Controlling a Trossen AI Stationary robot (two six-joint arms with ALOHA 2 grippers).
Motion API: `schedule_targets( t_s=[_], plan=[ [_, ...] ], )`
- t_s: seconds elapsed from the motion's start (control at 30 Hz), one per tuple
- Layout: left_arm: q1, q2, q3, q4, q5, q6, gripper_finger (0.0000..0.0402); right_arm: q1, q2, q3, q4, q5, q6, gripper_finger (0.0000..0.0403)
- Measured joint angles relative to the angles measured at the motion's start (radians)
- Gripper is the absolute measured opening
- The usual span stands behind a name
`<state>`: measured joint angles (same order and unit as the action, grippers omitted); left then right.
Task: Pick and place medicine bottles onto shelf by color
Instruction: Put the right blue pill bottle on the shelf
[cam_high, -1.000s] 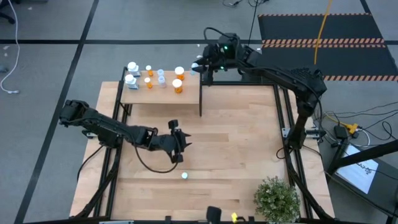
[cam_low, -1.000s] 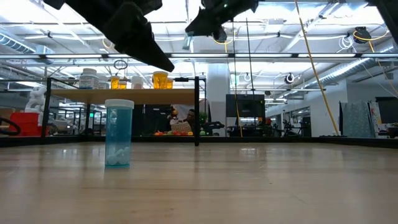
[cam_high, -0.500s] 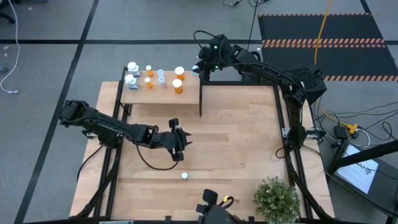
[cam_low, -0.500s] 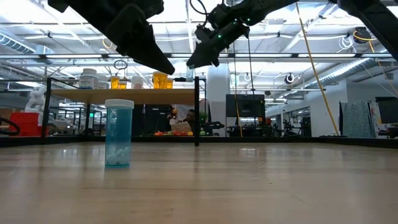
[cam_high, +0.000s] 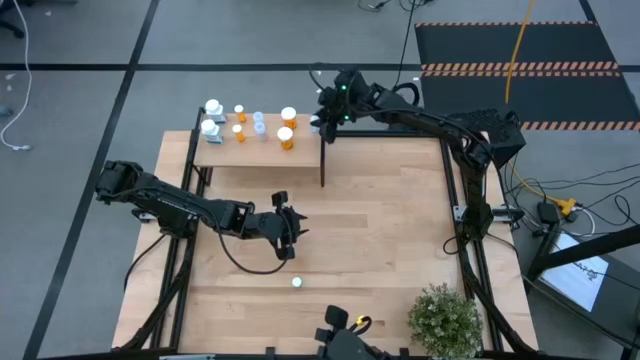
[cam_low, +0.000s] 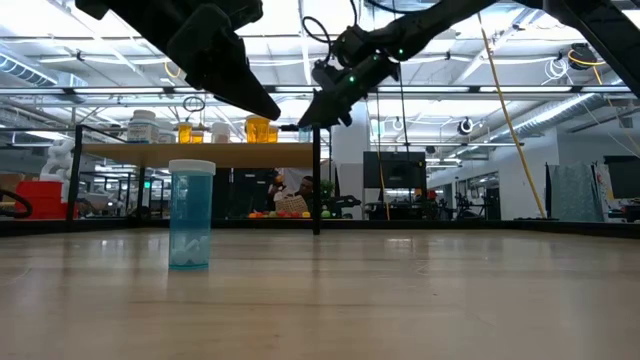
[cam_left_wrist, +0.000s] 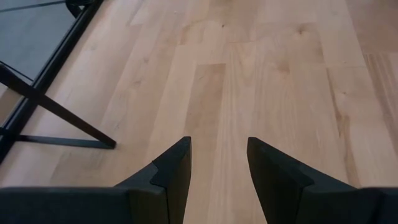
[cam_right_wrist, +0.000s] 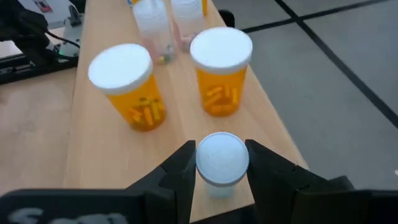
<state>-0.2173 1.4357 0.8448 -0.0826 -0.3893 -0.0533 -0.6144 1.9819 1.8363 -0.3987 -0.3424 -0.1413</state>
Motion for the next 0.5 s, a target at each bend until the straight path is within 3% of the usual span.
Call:
schedule_targets(
  t_s=[0.2, 0.5],
  plan=[
    [0.0, 0.0, 0.0, 0.0, 0.0, -0.006, 0.0159, 0.0, -0.001, -0.068, 0.102, -0.001, 0.001, 0.0123],
    [0.0, 0.0, 0.0, 0.0, 0.0, -0.004, 0.0159, 0.001, 0.0, -0.075, 0.119, 0.0, -0.003, 0.0123]
  ],
)
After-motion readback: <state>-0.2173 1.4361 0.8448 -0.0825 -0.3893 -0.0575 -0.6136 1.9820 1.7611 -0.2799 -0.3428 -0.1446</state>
